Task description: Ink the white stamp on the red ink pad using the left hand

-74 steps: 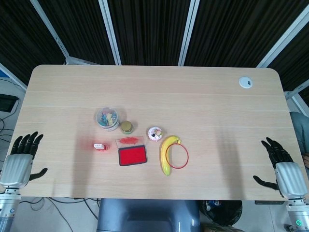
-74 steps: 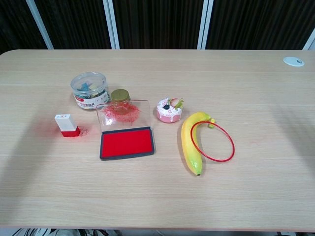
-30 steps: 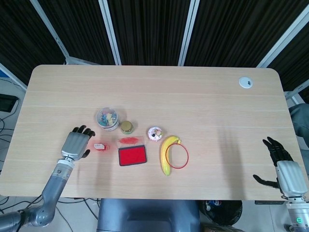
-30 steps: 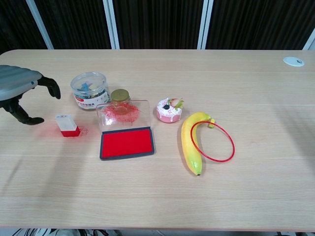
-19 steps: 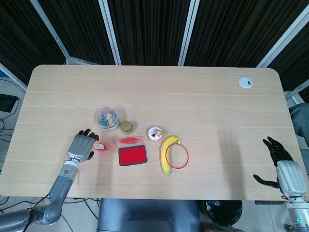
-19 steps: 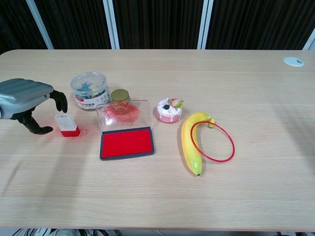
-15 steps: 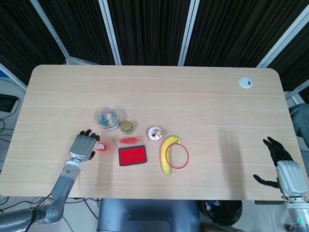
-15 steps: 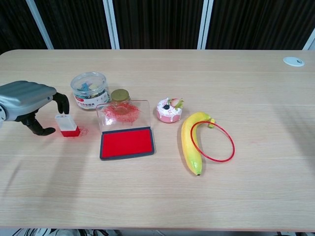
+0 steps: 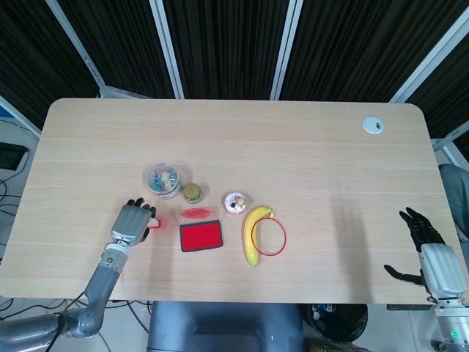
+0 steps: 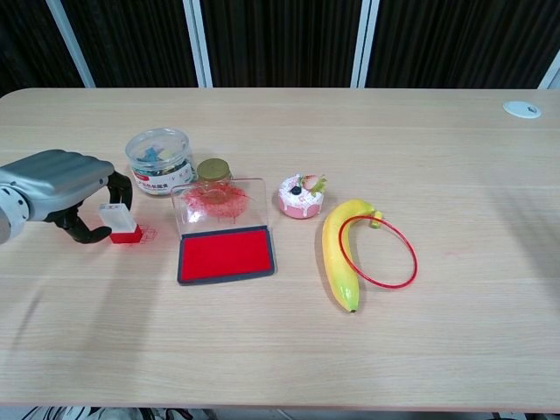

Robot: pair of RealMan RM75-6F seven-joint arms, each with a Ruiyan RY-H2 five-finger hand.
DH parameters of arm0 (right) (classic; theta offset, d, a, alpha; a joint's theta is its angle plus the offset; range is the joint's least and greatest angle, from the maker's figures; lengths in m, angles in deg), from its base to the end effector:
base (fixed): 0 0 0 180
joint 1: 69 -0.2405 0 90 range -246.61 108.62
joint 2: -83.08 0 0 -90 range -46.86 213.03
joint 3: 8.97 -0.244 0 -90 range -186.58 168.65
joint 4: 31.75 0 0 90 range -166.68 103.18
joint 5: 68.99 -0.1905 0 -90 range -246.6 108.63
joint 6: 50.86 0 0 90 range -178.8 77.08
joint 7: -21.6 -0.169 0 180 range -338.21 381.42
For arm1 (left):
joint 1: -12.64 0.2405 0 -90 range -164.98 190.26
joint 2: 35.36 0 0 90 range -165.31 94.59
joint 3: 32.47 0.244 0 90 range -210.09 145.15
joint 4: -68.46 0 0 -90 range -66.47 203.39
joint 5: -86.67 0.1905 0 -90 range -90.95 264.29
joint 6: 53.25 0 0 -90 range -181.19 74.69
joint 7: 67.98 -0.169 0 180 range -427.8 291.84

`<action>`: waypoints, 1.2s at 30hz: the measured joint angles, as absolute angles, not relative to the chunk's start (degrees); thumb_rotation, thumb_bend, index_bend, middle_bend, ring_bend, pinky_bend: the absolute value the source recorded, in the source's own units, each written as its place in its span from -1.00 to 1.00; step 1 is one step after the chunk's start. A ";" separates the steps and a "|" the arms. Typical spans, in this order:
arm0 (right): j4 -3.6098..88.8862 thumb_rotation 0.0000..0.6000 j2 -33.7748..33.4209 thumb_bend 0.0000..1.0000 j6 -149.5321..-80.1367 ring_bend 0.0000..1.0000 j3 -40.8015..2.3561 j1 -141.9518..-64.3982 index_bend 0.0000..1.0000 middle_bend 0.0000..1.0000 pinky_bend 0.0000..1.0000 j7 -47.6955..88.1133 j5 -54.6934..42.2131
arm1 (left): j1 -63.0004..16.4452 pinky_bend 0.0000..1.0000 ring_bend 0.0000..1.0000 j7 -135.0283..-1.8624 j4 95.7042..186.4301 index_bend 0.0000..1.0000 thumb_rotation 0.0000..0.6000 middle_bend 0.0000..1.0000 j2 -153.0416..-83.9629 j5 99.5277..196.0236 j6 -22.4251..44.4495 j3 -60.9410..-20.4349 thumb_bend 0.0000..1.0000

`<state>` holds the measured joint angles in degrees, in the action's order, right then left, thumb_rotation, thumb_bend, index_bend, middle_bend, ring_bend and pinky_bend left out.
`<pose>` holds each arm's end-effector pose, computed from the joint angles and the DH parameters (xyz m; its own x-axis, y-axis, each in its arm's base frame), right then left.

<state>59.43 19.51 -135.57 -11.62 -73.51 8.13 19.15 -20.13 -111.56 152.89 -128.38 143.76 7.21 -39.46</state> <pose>-0.2929 -0.2012 0.1722 0.2034 -0.0215 0.9789 -0.9786 -0.0357 0.2026 -0.1992 0.3123 -0.0254 0.6667 0.2815 0.6901 0.7453 -0.2544 -0.6163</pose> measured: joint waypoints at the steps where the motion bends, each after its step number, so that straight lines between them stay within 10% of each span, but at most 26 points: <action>1: 59.43 1.00 19.51 -0.77 -135.57 -1.00 -11.62 -73.52 -1.00 -1.00 -0.65 8.15 19.15 | -20.20 -0.45 -0.63 -111.50 152.81 -0.14 1.00 -0.18 -128.49 143.75 7.29 -39.44 -0.29; 30: 59.78 1.00 19.61 -0.77 -135.44 -1.00 -11.63 -73.49 -1.00 -1.00 -0.65 7.96 19.05 | -21.70 -0.39 -0.54 -110.75 151.11 -0.03 1.00 -0.04 -129.97 143.65 8.01 -38.29 -0.24; 36: 59.77 1.00 19.60 -0.77 -135.47 -1.00 -11.61 -73.48 -1.00 -1.00 -0.65 7.91 19.14 | -21.78 -0.08 -0.25 -110.69 151.00 0.14 1.00 0.14 -129.96 143.67 8.36 -38.12 -0.07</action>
<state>59.77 19.60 -135.47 -11.61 -73.48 7.91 19.14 -21.78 -110.69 151.00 -129.96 143.67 8.36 -38.12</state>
